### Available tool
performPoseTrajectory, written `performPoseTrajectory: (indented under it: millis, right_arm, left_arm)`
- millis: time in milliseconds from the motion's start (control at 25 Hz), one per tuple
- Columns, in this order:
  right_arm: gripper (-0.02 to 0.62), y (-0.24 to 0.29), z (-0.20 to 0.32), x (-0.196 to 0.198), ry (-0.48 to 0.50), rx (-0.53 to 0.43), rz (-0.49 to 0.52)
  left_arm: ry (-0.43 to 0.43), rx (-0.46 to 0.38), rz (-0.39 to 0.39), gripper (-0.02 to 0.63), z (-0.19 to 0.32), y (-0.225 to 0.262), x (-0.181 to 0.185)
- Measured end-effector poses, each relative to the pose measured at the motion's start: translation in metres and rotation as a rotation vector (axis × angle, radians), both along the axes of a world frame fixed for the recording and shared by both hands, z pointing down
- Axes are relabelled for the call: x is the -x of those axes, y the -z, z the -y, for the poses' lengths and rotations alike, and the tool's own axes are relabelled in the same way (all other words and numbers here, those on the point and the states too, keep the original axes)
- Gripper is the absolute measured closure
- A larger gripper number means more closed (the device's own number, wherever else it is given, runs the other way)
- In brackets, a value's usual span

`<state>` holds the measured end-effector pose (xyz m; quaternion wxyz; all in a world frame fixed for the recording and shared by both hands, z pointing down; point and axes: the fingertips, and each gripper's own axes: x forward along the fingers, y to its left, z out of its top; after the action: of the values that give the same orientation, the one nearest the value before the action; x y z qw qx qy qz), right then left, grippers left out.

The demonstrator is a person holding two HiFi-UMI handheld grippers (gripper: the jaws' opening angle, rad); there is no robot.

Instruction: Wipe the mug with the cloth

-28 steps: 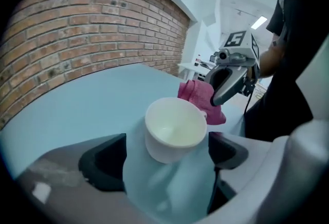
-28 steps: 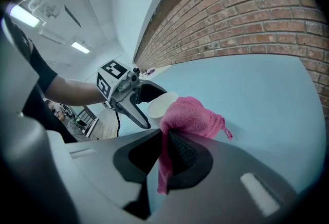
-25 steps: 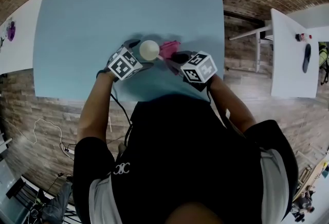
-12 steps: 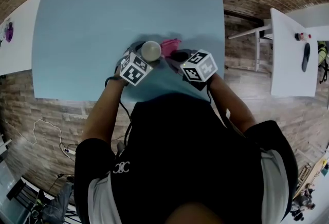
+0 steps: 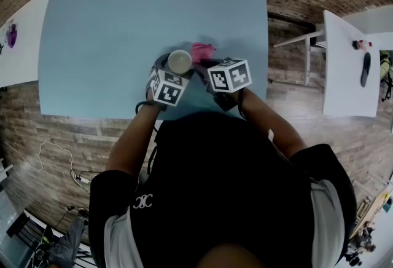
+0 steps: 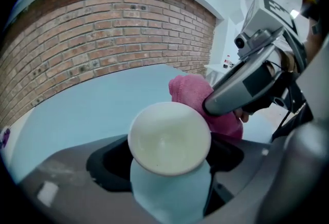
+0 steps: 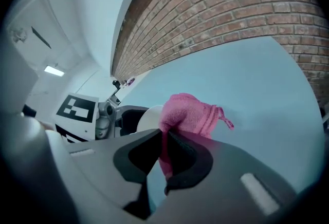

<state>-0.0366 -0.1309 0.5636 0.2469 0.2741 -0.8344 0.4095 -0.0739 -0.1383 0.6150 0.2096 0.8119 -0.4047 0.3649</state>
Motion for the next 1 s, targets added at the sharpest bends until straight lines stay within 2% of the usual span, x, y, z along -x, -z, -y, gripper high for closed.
performPoseTrajectory:
  millis: [240,760,1000]
  right_arm:
    - [0.557,0.000,0.004,0.008,-0.046,0.008,-0.032]
    - [0.557,-0.004,0.000,0.009,-0.054,0.032,-0.049]
    - [0.557,-0.002,0.010,0.008,-0.110,0.091,0.013]
  left_arm:
    - [0.078,-0.009,-0.011,0.170,-0.001,-0.001,0.003]
    - [0.110,-0.023,-0.019,0.170,-0.001,-0.001,0.006]
    - [0.126,-0.038,-0.021,0.172,0.001,-0.001,0.006]
